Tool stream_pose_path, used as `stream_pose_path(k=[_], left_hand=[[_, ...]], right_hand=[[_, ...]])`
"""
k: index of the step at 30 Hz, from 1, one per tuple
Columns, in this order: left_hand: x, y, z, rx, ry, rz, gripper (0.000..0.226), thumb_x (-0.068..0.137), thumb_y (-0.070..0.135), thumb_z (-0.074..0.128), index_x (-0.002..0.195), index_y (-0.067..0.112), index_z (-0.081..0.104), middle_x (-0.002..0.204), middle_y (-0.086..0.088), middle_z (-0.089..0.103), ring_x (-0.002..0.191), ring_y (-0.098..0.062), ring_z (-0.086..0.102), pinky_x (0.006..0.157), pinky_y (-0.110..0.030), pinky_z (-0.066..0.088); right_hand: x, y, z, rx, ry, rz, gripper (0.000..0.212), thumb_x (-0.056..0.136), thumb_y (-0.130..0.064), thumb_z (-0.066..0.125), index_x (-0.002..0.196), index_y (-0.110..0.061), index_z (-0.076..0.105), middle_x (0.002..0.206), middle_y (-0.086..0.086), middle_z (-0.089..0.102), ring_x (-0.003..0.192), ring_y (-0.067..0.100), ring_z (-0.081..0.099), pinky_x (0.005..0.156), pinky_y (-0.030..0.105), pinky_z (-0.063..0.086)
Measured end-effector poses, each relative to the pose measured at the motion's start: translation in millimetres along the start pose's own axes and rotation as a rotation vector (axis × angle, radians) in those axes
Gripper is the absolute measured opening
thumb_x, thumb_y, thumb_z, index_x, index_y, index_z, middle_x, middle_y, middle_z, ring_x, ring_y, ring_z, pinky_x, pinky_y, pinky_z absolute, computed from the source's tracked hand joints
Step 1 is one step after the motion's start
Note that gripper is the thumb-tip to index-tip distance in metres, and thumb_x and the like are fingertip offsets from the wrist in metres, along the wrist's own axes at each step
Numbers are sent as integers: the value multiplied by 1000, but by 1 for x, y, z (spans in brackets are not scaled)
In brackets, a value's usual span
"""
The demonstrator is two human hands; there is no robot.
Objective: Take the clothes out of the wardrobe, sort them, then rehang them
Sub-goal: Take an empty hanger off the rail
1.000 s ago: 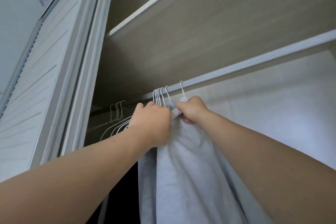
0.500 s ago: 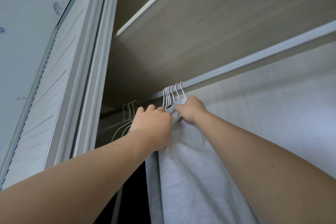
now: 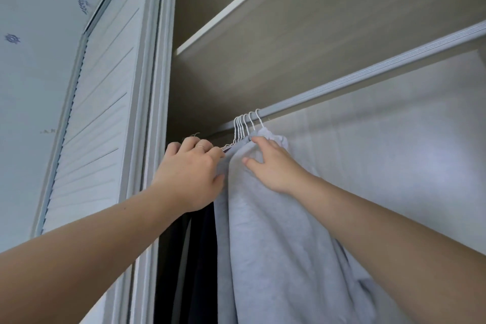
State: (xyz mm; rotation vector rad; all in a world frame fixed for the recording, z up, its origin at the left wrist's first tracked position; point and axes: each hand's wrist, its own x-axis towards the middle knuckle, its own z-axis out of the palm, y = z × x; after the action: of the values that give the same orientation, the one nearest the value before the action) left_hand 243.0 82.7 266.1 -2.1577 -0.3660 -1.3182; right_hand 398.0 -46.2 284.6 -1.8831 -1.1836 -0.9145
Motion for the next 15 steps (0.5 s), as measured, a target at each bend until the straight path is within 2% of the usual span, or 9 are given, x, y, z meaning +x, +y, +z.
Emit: stream_pose_path(k=[2, 5, 9, 12, 15], left_hand=[[-25, -6, -16, 3, 48, 21, 46, 93, 49, 48, 136, 31, 53, 146, 5, 50, 144, -26, 29, 113, -47, 25], [-69, -14, -42, 17, 55, 28, 51, 92, 49, 50, 140, 29, 49, 154, 0, 42, 149, -30, 19, 117, -52, 17], [-143, -15, -77, -65, -60, -75, 66, 93, 61, 28, 151, 32, 26, 166, -1, 15, 153, -31, -1, 120, -57, 4], [-208, -25, -102, -55, -121, -138, 68, 95, 63, 25, 156, 32, 16, 168, 1, 6, 153, -29, -9, 120, -58, -1], [-276, -49, -141, 40, -174, -198, 71, 97, 62, 27, 158, 27, 15, 168, 0, 5, 153, -31, -8, 120, -58, -1]], right_hand=[[-27, -14, -2, -4, 40, -37, 62, 95, -47, 49, 150, -27, 28, 157, 0, 28, 142, 26, 26, 111, 45, 29], [-69, -39, -2, -40, 86, -92, 65, 96, -54, 42, 152, -30, 22, 160, -6, 21, 146, 21, 18, 113, 45, 19], [-129, -82, 10, -101, 44, -175, 75, 87, -73, 10, 153, -38, 1, 162, -14, -5, 149, 12, -6, 118, 51, 0], [-179, -116, 28, -67, 4, -206, 74, 88, -74, 8, 152, -40, -6, 162, -15, -13, 148, 13, -13, 116, 54, -5], [-230, -154, 44, -14, -82, -240, 73, 90, -72, 9, 152, -38, -11, 162, -12, -16, 148, 14, -16, 117, 55, -6]])
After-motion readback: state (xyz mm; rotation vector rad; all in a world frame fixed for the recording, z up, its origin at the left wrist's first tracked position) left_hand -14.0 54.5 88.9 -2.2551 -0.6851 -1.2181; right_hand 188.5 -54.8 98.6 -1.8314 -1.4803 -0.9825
